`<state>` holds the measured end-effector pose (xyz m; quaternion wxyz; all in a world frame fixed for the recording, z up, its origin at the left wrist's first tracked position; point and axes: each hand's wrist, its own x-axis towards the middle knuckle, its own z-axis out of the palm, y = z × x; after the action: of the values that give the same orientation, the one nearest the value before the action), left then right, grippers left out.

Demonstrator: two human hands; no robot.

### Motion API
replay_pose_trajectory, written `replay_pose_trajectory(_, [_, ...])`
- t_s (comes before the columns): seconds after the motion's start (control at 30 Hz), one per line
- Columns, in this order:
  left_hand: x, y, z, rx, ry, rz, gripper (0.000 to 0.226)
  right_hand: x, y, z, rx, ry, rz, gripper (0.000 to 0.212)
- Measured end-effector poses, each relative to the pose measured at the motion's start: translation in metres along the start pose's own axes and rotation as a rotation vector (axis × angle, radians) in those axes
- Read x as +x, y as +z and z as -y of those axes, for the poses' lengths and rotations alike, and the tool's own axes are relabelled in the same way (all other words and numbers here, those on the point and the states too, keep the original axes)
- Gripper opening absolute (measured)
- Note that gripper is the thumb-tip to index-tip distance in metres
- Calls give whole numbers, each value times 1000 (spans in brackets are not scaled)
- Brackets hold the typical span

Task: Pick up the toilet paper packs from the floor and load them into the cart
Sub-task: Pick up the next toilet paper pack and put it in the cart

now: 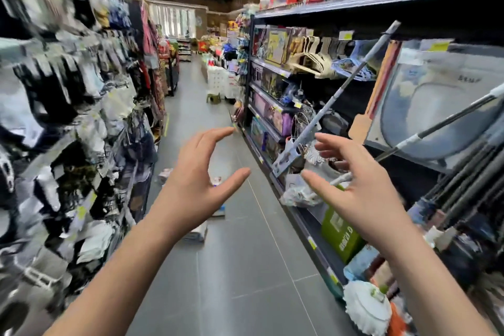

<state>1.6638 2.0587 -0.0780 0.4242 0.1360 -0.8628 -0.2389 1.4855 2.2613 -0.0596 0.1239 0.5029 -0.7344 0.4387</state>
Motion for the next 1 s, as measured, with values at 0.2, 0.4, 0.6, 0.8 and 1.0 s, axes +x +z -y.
replay_pose_trajectory(0.2, [55, -34, 82, 0, -30, -18, 65, 82, 70, 16, 43, -49, -6, 55])
replay_pose_trajectory(0.4, [102, -46, 137, -1, -65, -36, 67, 144, 133, 5, 90, -70, 9, 53])
replay_pose_trajectory(0.6, [142, -35, 187, 28, -116, -43, 67, 206, 187, -34, 159, -90, 47, 53])
replay_pose_trajectory(0.8, [201, 3, 250, 76, -173, -53, 67, 283, 243, -99, 205, -116, 89, 54])
replay_pose_trajectory(1.0, [302, 68, 302, 64, -173, -59, 72, 383, 267, -181, 206, -125, 121, 56])
